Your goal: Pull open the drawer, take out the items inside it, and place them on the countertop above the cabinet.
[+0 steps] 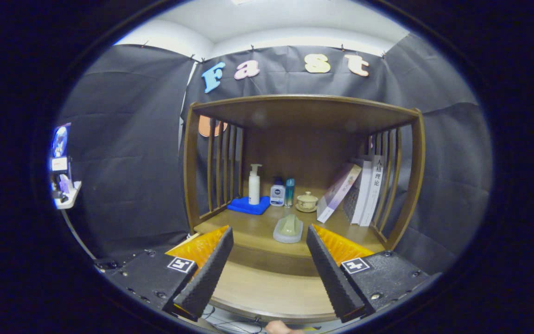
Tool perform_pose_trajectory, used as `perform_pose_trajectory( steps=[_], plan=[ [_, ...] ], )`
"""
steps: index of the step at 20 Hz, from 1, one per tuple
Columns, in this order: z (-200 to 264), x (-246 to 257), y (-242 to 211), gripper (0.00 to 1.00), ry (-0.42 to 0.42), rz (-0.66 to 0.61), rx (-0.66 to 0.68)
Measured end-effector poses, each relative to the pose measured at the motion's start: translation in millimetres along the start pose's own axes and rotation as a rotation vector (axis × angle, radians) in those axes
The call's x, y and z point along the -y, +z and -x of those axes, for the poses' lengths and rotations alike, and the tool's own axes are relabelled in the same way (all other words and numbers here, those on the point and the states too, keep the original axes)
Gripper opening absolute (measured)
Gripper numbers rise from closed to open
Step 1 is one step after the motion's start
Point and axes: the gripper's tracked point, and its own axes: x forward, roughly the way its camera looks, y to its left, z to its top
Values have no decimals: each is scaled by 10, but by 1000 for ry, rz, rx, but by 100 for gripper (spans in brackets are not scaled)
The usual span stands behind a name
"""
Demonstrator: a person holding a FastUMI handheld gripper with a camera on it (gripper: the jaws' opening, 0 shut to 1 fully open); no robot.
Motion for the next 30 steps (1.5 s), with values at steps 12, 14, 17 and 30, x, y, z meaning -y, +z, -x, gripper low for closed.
perform_pose_trajectory(
  steps=[12,14,17,30],
  plan=[
    [234,-77,-1111,100,-130,-33,20],
    [269,-67,-1351,100,-134,-39,-7],
    [298,-81,-1535,100,-121,-61,2],
    [396,-201,-2004,100,-143,-45,-48]
  ],
)
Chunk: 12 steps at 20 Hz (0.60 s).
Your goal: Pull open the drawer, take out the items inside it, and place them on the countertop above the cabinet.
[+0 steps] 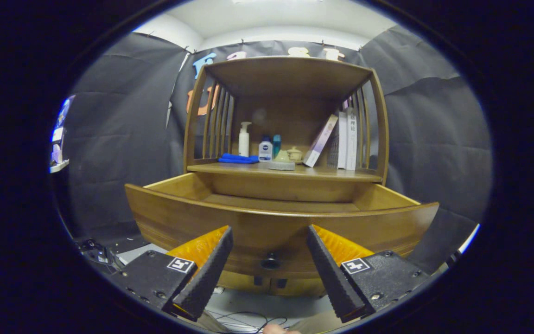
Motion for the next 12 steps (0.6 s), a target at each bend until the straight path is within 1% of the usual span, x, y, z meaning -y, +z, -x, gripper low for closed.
perform_pose_trajectory(
  steps=[5,7,10,11,12],
  plan=[
    [-78,36,16,100,-54,51,12],
    [-130,59,31,100,-71,38,9],
    [-220,47,75,100,-74,31,7],
    [-282,40,129,100,-66,33,25],
    [-369,65,122,100,-63,40,4]
  ],
)
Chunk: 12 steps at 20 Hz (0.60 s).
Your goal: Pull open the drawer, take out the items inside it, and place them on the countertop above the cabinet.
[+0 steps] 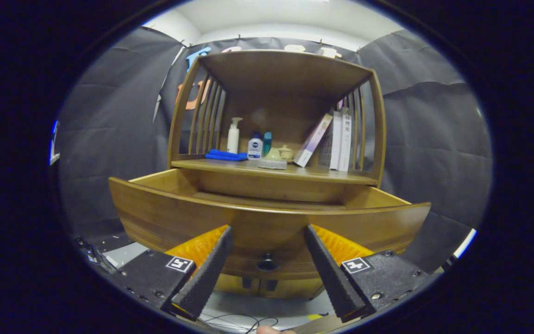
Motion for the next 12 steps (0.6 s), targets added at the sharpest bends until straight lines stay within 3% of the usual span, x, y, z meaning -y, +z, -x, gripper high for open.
perform_pose_trajectory(
  steps=[12],
  plan=[
    [-619,12,143,100,18,15,-30]
  ],
)
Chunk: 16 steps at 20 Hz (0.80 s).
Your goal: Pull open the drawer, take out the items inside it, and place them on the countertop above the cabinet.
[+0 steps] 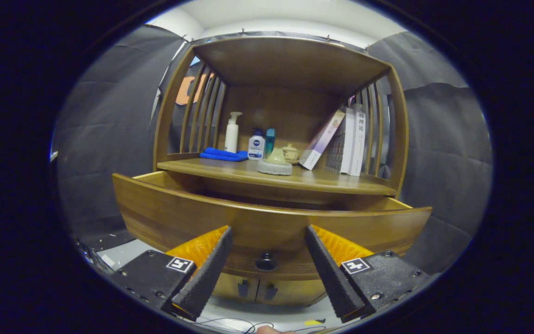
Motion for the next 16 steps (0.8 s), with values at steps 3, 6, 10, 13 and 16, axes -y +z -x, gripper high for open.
perform_pose_trajectory(
  steps=[3,6,10,13,16],
  plan=[
    [-189,11,42,100,17,-19,-20],
    [-336,23,76,100,7,-27,-27],
    [-526,24,105,100,-27,-20,-28],
    [-663,32,130,100,-46,-20,-34],
    [-821,34,142,100,-55,-12,-40]
  ],
)
